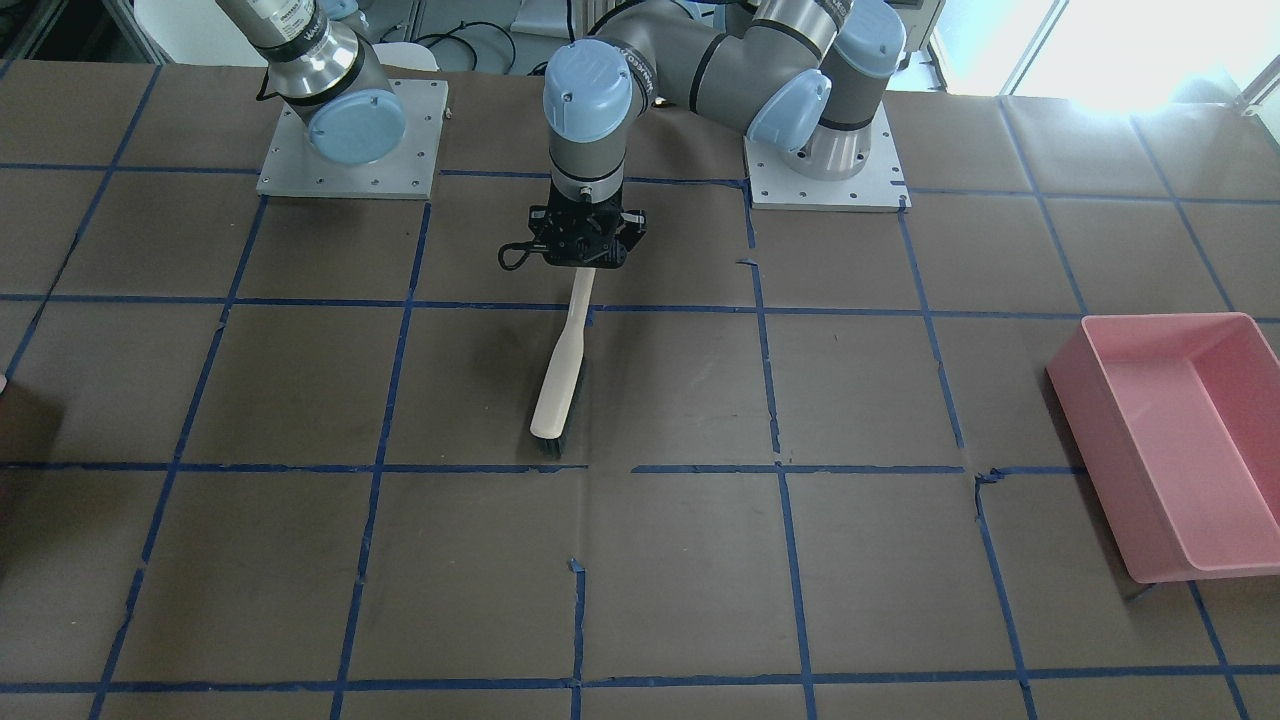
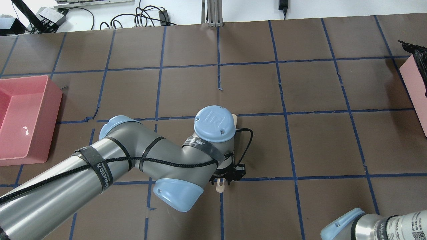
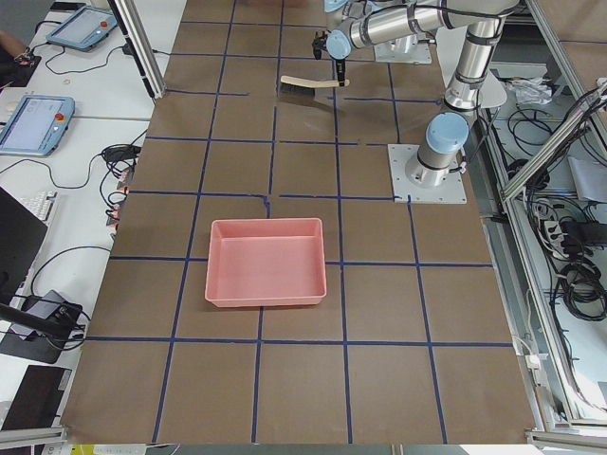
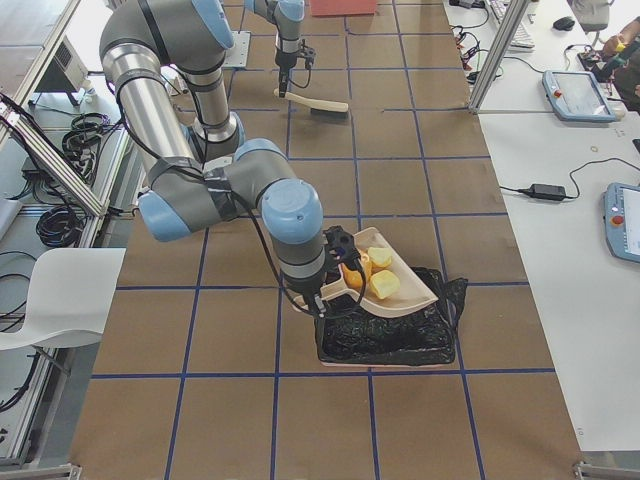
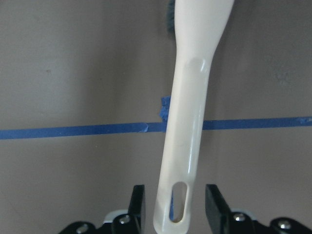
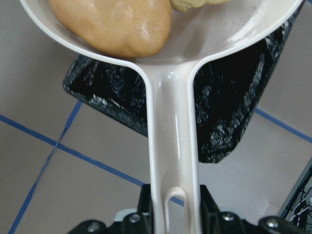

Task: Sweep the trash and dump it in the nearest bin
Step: 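Lower the brush onto the table and open the left gripper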

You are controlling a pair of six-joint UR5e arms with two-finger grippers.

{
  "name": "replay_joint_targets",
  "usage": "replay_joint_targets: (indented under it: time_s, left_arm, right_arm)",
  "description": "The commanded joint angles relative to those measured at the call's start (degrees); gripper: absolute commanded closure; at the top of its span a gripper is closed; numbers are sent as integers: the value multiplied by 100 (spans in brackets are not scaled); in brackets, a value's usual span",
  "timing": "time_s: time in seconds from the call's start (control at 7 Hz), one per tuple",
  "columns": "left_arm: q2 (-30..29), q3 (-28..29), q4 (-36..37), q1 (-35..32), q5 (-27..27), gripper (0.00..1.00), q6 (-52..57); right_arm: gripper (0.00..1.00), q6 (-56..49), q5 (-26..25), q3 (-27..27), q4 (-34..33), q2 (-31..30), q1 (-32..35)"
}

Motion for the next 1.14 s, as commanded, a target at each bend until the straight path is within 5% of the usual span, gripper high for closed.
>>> replay_joint_targets:
  time_s: [0.0,0.43,1.0]
  left_arm:
    - [1,13,1,0,-8,48,9]
    - [150,572,-671,552,-298,48,105]
    - [273,2698,-2964,1534,-185,46,1489]
  right_arm:
    - [100,-17,-379,-105,-111,216,-201]
    - [100,-1,-478,-369,-287,534,-184]
    - [100,-141,-1223,-335,-479,534,246]
